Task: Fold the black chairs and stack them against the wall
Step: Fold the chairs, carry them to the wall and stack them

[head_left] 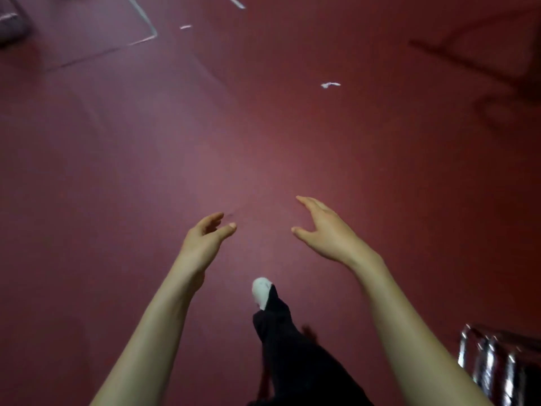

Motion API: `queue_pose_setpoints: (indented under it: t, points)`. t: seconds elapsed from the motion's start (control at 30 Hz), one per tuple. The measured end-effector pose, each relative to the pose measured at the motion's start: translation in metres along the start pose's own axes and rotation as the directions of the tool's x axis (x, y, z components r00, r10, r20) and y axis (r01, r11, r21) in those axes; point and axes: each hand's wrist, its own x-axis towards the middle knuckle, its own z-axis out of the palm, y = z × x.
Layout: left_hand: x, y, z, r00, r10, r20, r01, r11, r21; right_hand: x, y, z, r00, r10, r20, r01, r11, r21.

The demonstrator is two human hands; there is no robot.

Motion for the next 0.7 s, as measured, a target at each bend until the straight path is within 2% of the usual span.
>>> queue_pose_setpoints:
  t: [0.27,0.43,0.7]
  points:
    - [0.157,0.087,-0.108,0.980,-0.053,-0.194,0.035,0.995,-0.096,0.240,-0.110,-0.028,0.963,-0.218,0.158,0.236,0.966,-0.105]
    - [0.252,0.117,-0.190,0.928,-0.094,-0.362,0.015,0.976,-0.217,0.372,-0.188,-0.020,0.924,-0.319,0.209,0.346,0.932,-0.111]
    - [0.443,0.172,-0.342,0.883,-0.122,-0.454,-0.021,0.955,-0.297,0.606,-0.335,0.022,0.882,-0.387,0.269,0.435,0.889,-0.145]
